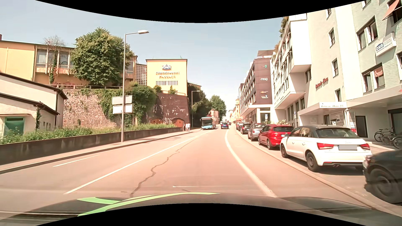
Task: Follow the waypoints while adhering to traffic rules and regulations
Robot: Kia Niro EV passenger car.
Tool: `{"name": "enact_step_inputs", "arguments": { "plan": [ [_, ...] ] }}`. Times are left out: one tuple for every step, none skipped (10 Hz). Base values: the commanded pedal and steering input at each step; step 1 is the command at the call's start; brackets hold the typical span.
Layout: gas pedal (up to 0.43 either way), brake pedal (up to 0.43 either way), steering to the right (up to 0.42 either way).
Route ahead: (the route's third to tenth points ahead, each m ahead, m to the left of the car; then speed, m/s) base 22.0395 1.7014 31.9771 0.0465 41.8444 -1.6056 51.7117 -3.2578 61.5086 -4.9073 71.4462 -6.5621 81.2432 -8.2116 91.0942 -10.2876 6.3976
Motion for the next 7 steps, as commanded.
{"name": "enact_step_inputs", "arguments": {
  "plan": [
    [0.098,0.0,0.038],
    [0.098,0.0,0.037],
    [0.098,0.0,0.038],
    [0.11,0.0,0.037],
    [0.118,0.0,0.038],
    [0.118,0.0,0.038],
    [0.118,0.0,0.038]
  ]
}}
